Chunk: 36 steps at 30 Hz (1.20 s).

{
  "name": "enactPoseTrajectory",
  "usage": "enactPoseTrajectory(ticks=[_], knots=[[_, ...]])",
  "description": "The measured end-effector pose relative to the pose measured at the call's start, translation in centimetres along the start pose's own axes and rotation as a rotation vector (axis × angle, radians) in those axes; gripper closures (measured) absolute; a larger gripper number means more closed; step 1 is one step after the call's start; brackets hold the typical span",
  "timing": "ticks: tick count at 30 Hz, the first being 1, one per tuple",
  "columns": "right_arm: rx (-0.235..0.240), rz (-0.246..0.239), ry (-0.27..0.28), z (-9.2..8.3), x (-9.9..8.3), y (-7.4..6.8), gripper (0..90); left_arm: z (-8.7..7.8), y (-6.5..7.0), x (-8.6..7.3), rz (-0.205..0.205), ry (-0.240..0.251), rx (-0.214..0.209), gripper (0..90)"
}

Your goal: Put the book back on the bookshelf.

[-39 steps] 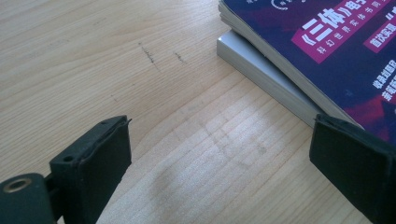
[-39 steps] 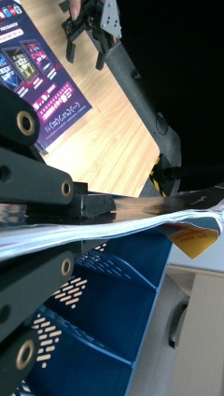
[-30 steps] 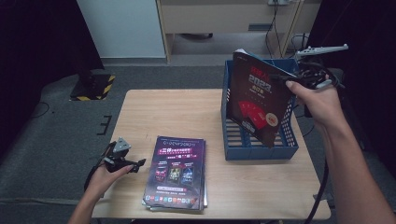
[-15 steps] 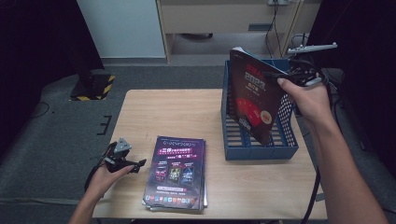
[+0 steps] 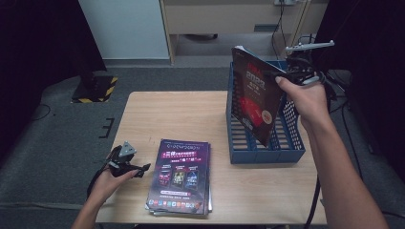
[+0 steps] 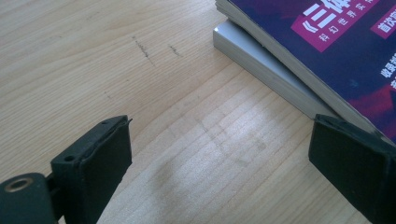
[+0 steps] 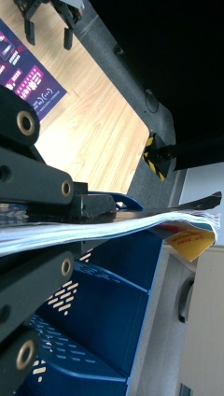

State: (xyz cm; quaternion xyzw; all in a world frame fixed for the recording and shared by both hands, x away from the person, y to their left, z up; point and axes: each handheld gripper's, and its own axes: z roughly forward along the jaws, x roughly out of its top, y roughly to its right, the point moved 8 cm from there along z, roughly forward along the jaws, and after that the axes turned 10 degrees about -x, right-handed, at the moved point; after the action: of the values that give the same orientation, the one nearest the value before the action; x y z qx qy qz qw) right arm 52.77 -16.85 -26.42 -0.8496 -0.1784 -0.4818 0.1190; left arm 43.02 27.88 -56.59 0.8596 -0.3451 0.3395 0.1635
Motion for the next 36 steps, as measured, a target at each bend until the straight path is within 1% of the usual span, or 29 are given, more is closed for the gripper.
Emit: enactPoseTrajectory(ticks=[2,3,7,11,13,21,23,36], knots=[[-0.011,0.009,-0.009,0.3,-0.1,-0.1,87.1,0.0,0.0,0.1,0.001,0.003,-0.001,5.6],[-0.013,0.004,-0.009,0.4,-0.1,-0.1,87.1,-0.1,0.0,0.1,0.000,0.003,-0.001,5.6],[-0.017,0.012,-0.015,0.8,-0.1,-0.3,87.1,-0.1,0.0,0.1,-0.002,0.005,0.000,5.6],[-0.022,0.008,-0.013,1.2,-0.2,-0.2,87.1,-0.2,-0.1,0.1,-0.003,0.009,0.002,5.6],[-0.027,0.016,-0.017,1.2,-0.3,-0.2,87.1,-0.2,0.0,0.1,-0.002,0.006,0.002,5.6],[-0.025,0.013,-0.016,1.3,-0.4,-0.2,87.1,-0.1,0.0,0.1,0.003,0.003,0.001,5.6],[-0.025,0.018,-0.022,1.4,-0.5,-0.2,87.1,-0.1,0.0,0.1,0.003,0.003,0.001,5.6],[-0.033,0.026,-0.008,2.1,-0.4,-0.7,87.1,-0.1,0.0,0.2,0.004,0.005,0.001,5.6]])
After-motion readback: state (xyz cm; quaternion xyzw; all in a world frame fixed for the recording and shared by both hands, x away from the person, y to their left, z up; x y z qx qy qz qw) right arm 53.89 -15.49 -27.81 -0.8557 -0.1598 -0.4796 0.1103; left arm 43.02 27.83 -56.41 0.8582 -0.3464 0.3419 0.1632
